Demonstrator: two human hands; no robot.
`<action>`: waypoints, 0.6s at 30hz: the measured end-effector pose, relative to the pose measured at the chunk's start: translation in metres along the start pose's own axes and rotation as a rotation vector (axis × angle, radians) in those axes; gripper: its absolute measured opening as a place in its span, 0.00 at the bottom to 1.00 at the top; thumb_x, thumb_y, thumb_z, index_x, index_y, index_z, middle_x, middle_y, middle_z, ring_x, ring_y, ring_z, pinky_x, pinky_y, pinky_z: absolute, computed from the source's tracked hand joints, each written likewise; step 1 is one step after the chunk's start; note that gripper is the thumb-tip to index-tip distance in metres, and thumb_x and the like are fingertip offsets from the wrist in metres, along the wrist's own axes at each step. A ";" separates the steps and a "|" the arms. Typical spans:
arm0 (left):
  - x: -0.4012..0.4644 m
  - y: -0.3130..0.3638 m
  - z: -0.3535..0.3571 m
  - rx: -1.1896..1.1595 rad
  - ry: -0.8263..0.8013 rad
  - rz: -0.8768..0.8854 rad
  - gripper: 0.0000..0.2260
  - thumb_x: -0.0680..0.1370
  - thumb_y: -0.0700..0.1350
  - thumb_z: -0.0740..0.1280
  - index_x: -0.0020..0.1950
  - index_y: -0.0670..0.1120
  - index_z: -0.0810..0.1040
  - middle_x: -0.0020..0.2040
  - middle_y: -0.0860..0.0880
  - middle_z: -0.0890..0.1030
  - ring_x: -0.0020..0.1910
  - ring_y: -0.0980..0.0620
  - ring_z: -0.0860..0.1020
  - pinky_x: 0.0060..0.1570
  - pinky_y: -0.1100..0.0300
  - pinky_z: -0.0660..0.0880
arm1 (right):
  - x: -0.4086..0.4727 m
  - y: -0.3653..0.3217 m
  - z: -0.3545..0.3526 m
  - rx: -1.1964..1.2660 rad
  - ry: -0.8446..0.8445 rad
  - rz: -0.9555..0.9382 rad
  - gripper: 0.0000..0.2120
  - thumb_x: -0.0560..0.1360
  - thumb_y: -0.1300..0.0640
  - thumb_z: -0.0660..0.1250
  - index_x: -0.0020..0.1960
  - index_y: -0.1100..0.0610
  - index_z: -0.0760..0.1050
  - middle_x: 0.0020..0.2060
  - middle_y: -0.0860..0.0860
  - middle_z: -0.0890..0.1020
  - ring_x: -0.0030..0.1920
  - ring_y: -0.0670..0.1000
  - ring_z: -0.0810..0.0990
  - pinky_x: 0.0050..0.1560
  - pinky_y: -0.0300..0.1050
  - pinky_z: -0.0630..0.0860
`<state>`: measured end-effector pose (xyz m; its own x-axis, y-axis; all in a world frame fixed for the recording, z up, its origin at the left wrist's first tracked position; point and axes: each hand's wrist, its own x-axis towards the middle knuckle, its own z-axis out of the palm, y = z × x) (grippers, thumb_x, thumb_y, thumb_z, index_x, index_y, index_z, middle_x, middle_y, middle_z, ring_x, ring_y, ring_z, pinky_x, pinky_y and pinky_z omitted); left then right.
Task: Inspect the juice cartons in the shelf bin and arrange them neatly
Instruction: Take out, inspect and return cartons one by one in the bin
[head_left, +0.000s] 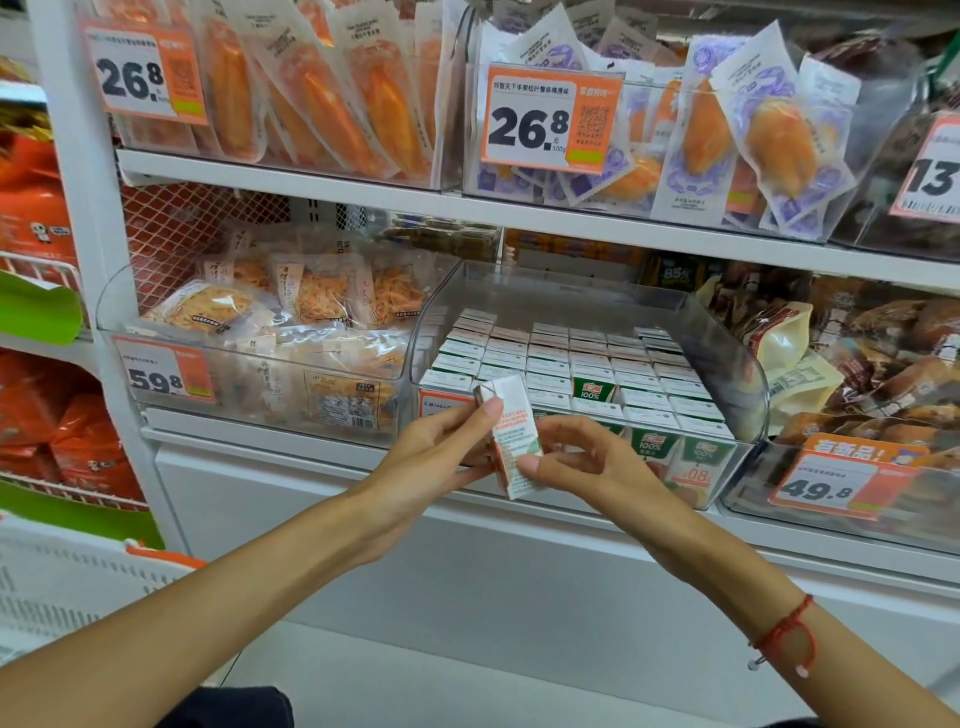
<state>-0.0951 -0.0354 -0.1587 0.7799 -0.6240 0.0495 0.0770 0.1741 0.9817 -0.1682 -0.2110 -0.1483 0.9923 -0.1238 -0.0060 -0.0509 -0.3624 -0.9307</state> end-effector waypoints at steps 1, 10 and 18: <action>0.000 0.000 0.001 0.004 -0.011 0.006 0.19 0.77 0.55 0.63 0.64 0.49 0.78 0.54 0.49 0.85 0.56 0.54 0.82 0.53 0.66 0.78 | -0.001 -0.001 -0.001 0.036 -0.057 0.028 0.27 0.66 0.42 0.73 0.63 0.47 0.75 0.55 0.43 0.83 0.55 0.40 0.81 0.57 0.40 0.76; -0.002 -0.004 0.007 0.239 0.198 0.130 0.05 0.77 0.50 0.69 0.52 0.55 0.83 0.46 0.56 0.86 0.48 0.58 0.84 0.49 0.61 0.81 | 0.000 0.003 0.014 -0.125 0.278 -0.079 0.23 0.63 0.48 0.80 0.54 0.49 0.77 0.41 0.44 0.83 0.40 0.39 0.81 0.39 0.30 0.77; -0.001 0.000 0.001 0.081 0.171 -0.026 0.09 0.80 0.48 0.66 0.56 0.48 0.81 0.49 0.49 0.86 0.50 0.55 0.84 0.48 0.66 0.80 | 0.000 -0.002 0.006 -0.010 0.146 0.006 0.13 0.71 0.45 0.73 0.54 0.47 0.80 0.45 0.47 0.84 0.44 0.44 0.81 0.44 0.33 0.76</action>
<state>-0.0971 -0.0357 -0.1587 0.8730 -0.4878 -0.0012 0.0538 0.0939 0.9941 -0.1672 -0.2050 -0.1488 0.9650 -0.2587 0.0428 -0.0582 -0.3707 -0.9269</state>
